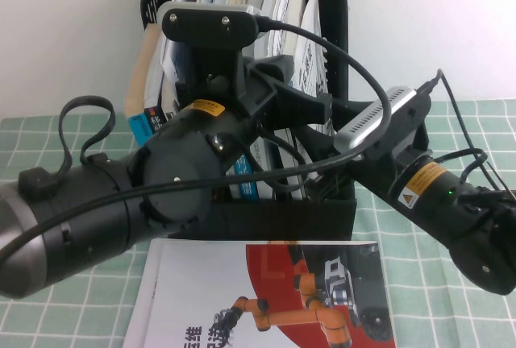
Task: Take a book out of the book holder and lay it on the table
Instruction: Hold the bookshelf, then pick up the right side book from the book shelf
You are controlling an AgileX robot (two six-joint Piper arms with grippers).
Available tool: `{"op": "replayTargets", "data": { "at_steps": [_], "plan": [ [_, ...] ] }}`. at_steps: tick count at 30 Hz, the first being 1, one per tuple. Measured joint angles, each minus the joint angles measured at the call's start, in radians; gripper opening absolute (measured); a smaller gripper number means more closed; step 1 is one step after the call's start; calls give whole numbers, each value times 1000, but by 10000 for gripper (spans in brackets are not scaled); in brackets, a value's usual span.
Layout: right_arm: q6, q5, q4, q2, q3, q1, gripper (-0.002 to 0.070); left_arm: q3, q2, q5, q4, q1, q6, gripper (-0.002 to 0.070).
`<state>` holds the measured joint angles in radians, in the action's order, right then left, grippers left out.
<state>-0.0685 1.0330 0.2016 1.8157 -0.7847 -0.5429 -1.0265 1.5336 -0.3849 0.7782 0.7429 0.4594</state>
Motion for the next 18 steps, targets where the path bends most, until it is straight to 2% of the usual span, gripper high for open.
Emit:
{"op": "replayTargets", "data": {
  "at_steps": [18],
  "plan": [
    [-49,-9,-97,19,-5,-28,380,0,-2,12,26,-3,6,-3]
  ]
}}
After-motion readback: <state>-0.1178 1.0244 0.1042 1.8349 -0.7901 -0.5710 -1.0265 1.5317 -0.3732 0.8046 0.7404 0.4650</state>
